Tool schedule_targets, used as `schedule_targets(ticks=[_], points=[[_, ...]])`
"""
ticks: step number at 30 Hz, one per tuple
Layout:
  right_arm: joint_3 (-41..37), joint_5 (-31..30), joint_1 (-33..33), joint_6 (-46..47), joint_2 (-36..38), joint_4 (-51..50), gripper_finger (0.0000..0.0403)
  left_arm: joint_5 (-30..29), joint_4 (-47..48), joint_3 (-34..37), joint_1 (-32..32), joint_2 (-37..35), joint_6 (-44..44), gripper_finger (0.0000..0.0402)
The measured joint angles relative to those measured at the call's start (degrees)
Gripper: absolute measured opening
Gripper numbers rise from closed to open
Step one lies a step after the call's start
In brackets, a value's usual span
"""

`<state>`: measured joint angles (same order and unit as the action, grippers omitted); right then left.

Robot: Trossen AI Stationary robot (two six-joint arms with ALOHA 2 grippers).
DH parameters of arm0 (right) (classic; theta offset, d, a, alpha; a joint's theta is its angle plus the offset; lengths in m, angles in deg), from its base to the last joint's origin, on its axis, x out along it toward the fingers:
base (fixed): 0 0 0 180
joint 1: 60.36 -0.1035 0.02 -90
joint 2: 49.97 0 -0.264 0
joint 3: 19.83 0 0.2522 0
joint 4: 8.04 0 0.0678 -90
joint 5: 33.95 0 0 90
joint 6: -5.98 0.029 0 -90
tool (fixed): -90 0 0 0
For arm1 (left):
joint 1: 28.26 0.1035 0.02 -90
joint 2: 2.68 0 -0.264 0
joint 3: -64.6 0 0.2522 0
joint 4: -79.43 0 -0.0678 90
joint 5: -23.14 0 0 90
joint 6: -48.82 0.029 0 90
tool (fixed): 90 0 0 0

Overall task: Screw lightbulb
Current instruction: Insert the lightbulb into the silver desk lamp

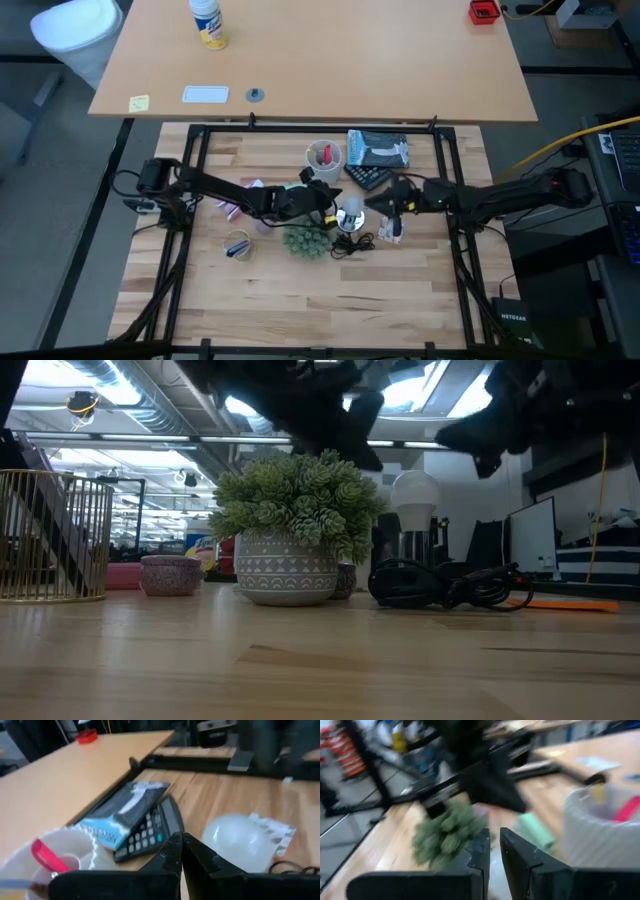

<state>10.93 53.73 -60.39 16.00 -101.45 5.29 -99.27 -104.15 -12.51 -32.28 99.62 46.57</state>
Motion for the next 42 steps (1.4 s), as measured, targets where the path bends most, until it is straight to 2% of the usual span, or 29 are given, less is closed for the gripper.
schedule_targets(ticks=[5, 8, 12, 20, 25, 32, 42], points=[[0.02, -10.06, 0.02, -2.59, 2.94, -0.11, 0.0050, 2.16, -1.65, -0.04, -1.40, -1.02, 0.88, 0.0001], [0.02, -13.90, 0.07, -4.44, 2.41, -0.31, 0.0050, 8.90, -2.22, -0.04, -2.01, -0.75, 0.63, 0.0001], [0.02, -14.61, 0.07, -4.63, -0.06, -1.30, 0.0050, 15.62, -1.38, -0.04, -2.40, -0.28, -1.88, 0.0001], [0.02, -12.05, 0.05, -2.14, -7.67, -0.51, 0.0050, 17.60, -1.34, -0.07, -2.34, 2.30, -3.87, 0.0001], [0.02, -10.25, 0.00, -0.98, -9.95, 0.11, 0.0050, 17.41, -1.19, -0.07, -2.27, 3.72, -5.11, 0.0001], [0.02, -7.44, 0.06, 0.31, -10.34, -0.22, 0.0050, 10.74, 0.28, -0.07, -1.92, 4.00, -5.27, 0.0001], [0.00, -3.92, 0.09, 0.72, -10.30, -0.33, 0.0050, 5.19, 2.27, -0.07, -1.51, 3.98, -5.28, 0.0001]])
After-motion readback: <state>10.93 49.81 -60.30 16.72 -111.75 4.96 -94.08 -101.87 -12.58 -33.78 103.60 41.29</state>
